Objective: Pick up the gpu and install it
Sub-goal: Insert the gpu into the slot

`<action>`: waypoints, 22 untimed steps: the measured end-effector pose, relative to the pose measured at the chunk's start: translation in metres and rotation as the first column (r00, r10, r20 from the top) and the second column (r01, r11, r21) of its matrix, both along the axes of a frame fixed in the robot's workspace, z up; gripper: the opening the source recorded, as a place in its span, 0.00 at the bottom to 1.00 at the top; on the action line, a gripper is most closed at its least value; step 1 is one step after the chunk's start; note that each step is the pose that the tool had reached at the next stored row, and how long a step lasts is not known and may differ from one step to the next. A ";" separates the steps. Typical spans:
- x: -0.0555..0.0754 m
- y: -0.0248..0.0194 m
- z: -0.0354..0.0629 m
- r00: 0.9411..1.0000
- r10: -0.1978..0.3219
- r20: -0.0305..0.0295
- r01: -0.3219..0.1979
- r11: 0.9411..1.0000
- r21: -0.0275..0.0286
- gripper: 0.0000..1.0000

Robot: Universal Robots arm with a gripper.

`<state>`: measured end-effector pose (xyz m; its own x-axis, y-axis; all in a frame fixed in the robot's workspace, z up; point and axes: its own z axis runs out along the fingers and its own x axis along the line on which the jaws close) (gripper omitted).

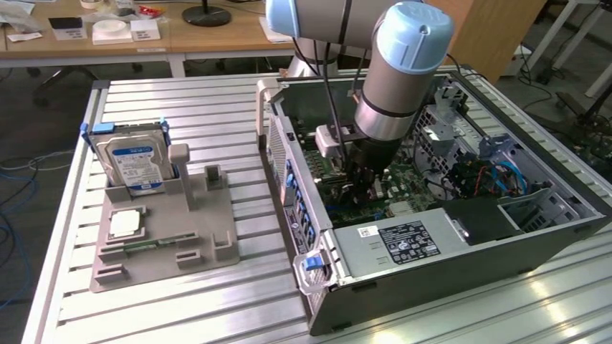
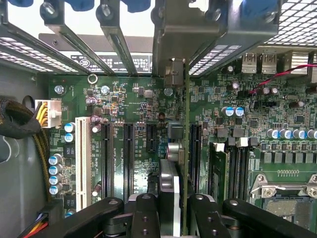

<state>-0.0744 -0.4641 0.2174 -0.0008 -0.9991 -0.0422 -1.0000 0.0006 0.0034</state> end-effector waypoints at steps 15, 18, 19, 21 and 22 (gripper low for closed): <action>-0.002 0.0007 -0.0043 1.000 0.000 0.000 0.000 1.000 0.000 0.28; -0.002 0.0007 -0.0043 1.000 0.000 0.000 0.000 1.000 0.000 0.28; -0.002 0.0007 -0.0043 1.000 0.000 0.000 0.000 1.000 0.000 0.28; -0.002 0.0007 -0.0043 1.000 0.000 0.000 0.000 1.000 0.000 0.28; -0.002 0.0007 -0.0042 1.000 0.000 0.000 0.000 1.000 0.000 0.28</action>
<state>-0.0767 -0.4634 0.2132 -0.0009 -0.9991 -0.0423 -1.0000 0.0008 0.0032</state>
